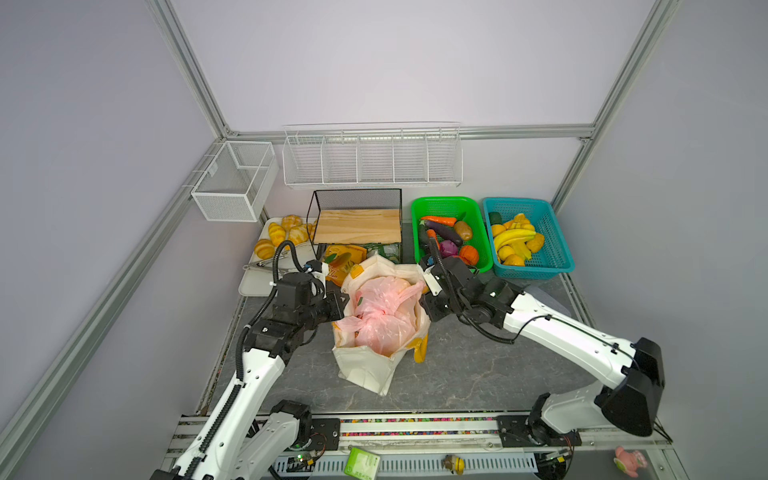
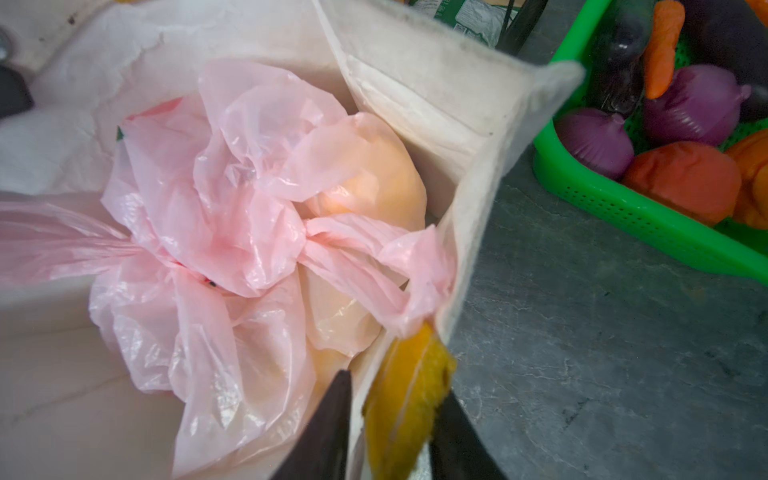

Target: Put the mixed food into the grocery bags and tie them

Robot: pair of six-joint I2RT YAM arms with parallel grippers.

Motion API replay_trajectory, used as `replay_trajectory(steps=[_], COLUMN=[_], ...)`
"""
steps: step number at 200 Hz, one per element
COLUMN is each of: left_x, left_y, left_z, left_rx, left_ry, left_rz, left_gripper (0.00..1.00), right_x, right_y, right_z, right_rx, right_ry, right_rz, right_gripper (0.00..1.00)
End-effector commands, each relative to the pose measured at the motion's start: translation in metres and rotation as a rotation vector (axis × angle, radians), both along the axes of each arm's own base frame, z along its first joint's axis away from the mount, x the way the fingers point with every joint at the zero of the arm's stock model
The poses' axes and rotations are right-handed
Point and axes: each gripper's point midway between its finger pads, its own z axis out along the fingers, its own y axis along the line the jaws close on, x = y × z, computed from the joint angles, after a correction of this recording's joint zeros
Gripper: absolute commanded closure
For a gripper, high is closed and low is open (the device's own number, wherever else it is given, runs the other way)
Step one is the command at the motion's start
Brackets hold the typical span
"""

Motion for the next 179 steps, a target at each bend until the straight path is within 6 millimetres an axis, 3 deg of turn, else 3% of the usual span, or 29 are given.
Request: replay_trajectory(steps=[1, 25, 56, 90, 119, 144, 159, 179], left_x=[0.004, 0.001, -0.003, -0.012, -0.014, -0.011, -0.01, -0.008], left_y=[-0.006, -0.019, -0.042, -0.076, -0.091, -0.092, -0.088, -0.075], left_z=[0.017, 0.025, 0.036, 0.033, 0.028, 0.025, 0.03, 0.044], left_rx=[-0.059, -0.125, -0.206, -0.2, -0.207, -0.191, -0.161, -0.097], left_ry=[-0.059, -0.068, -0.074, -0.062, -0.045, -0.038, -0.063, -0.141], left_rz=[-0.019, -0.076, -0.151, -0.251, -0.287, -0.287, -0.278, -0.241], left_gripper=[1.0, 1.0, 1.0, 1.0, 1.0, 1.0, 0.82, 0.6], right_x=[0.001, 0.004, 0.012, 0.017, 0.021, 0.026, 0.028, 0.027], right_y=[-0.009, -0.025, -0.061, -0.083, -0.09, -0.098, -0.101, -0.101], right_z=[0.003, 0.019, 0.035, 0.036, 0.033, 0.022, 0.028, 0.05], right_rx=[-0.021, -0.053, -0.102, -0.123, -0.137, -0.16, -0.16, -0.119], right_ry=[-0.024, -0.075, -0.133, -0.136, -0.138, -0.113, -0.128, -0.185], right_rz=[-0.026, -0.047, -0.115, -0.156, -0.171, -0.185, -0.187, -0.176], right_gripper=[0.82, 0.91, 0.92, 0.92, 0.91, 0.81, 0.67, 0.44])
